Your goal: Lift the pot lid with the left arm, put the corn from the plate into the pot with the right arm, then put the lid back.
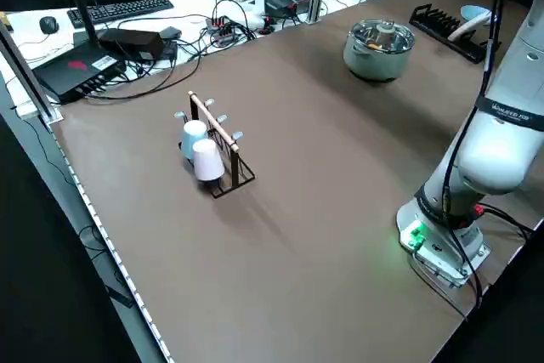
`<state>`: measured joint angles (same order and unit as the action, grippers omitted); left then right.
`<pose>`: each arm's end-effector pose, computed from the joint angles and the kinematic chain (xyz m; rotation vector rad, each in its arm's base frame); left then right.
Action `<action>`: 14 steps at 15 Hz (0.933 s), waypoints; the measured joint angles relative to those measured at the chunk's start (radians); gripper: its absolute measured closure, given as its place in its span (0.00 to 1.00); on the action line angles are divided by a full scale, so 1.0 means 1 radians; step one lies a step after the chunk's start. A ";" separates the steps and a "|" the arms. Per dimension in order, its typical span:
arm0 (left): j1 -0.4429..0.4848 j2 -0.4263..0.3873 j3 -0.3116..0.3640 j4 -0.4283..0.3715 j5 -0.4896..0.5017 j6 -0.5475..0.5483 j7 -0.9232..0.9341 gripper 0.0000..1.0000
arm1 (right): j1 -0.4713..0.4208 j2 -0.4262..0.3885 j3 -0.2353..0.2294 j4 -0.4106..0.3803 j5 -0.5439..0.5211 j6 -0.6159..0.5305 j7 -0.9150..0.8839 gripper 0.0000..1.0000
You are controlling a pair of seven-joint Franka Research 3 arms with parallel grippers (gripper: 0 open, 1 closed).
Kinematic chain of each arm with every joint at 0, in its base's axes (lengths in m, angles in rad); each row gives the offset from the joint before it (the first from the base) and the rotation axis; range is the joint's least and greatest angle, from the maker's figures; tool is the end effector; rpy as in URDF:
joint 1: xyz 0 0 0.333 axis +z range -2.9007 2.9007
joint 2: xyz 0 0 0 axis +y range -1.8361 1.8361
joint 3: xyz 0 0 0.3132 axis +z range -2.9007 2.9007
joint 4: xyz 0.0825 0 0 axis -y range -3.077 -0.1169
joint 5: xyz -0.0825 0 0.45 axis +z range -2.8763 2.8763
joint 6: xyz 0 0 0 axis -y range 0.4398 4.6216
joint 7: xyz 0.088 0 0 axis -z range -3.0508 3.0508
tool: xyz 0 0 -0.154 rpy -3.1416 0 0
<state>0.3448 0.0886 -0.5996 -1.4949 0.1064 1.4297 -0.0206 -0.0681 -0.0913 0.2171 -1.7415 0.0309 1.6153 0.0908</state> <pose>0.6083 -0.1275 0.5581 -3.0407 0.3484 0.1984 0.5840 0.0959 0.5407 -3.1331 -0.0862 0.0597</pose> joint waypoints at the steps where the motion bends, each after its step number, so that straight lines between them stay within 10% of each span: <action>1: 0.003 0.000 0.004 0.000 0.000 0.000 0.000 0.00 | 0.003 -0.013 -0.001 -0.006 -0.006 0.000 0.003 0.00; 5: -0.010 -0.001 0.037 0.000 0.000 0.000 -0.008 0.00 | -0.057 -0.048 -0.030 -0.002 0.048 0.003 0.018 0.00; 9: -0.333 -0.043 0.473 -0.003 -0.112 0.001 -0.014 0.00 | -0.094 -0.050 -0.041 0.021 0.082 0.000 0.015 0.00; 14: -0.353 -0.078 0.502 -0.032 -0.096 0.020 -0.009 0.00 | -0.090 -0.049 -0.027 0.020 0.082 -0.037 0.016 0.00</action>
<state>-0.0082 0.0103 -0.0972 -1.5268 0.0107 1.4500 -0.0297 -0.1585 -0.1405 0.1904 -1.7220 0.1132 1.5786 0.1070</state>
